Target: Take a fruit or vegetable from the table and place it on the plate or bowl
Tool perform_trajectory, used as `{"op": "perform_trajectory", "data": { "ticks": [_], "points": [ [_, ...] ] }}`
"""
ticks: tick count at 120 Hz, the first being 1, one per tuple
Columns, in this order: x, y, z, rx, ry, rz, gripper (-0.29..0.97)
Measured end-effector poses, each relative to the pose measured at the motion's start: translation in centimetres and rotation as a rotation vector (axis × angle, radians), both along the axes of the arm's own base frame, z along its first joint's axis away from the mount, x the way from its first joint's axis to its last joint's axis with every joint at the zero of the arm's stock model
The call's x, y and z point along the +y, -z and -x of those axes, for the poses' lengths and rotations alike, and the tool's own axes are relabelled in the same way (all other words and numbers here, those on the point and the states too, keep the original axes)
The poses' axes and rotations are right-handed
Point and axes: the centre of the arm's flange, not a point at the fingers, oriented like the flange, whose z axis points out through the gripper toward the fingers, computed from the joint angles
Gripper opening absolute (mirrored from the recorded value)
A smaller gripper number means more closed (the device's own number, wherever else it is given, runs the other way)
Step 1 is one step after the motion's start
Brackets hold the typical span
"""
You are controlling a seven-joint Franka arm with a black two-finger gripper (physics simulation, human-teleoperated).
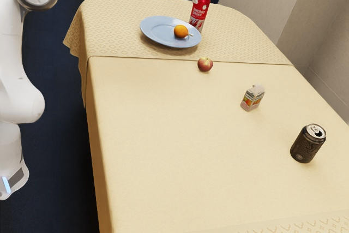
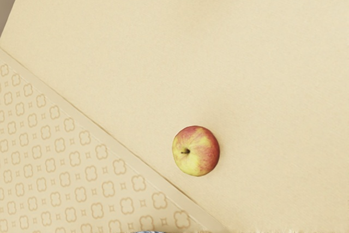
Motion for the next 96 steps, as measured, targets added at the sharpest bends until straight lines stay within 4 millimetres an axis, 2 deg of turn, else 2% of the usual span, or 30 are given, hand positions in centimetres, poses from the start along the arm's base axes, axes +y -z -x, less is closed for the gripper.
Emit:
{"op": "perform_trajectory", "data": {
  "ticks": [96],
  "points": [
    [0.01, 0.22, 0.10, 0.021, 0.018, -0.008, 0.68]
  ]
}}
